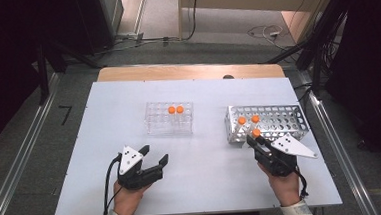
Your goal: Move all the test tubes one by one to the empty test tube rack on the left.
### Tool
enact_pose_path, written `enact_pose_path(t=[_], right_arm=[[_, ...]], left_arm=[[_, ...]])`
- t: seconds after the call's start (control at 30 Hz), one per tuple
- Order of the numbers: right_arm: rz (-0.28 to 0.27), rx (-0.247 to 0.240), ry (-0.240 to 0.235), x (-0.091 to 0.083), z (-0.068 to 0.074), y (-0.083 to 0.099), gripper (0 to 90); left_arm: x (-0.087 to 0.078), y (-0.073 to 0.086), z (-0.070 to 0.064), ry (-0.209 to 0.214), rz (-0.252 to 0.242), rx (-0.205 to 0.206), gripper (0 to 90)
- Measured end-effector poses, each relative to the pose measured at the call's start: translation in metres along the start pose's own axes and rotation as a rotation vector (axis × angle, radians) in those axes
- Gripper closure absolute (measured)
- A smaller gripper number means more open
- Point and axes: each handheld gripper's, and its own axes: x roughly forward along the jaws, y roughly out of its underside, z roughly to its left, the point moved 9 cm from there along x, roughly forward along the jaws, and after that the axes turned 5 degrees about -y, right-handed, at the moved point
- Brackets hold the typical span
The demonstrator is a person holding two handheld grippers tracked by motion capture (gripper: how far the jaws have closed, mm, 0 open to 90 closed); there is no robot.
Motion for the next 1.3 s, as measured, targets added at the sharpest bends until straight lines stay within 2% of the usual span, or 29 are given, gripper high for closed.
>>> enact_pose_path(t=[0.2, 0.57, 0.87, 1.1, 1.23, 1.3], right_arm=[[0.012, -0.020, -0.033, 0.006, 0.014, 0.001, 71.8], [0.041, -0.053, -0.084, 0.021, 0.037, 0.005, 71.8], [0.065, -0.087, -0.130, 0.036, 0.062, 0.005, 71.8], [0.082, -0.113, -0.186, 0.053, 0.093, 0.002, 71.8], [0.099, -0.147, -0.222, 0.063, 0.113, 0.003, 71.8], [0.105, -0.155, -0.235, 0.066, 0.121, 0.004, 71.8]], left_arm=[[0.000, -0.001, -0.001, 0.000, -0.008, 0.004, 27.1], [-0.001, -0.003, -0.005, 0.000, -0.009, 0.009, 18.6], [-0.008, -0.012, -0.011, 0.012, -0.036, 0.011, 20.2], [-0.018, -0.025, -0.021, 0.049, -0.065, 0.015, 20.9], [-0.020, -0.027, -0.025, 0.061, -0.058, 0.023, 22.5], [-0.020, -0.027, -0.026, 0.063, -0.057, 0.014, 23.1]])
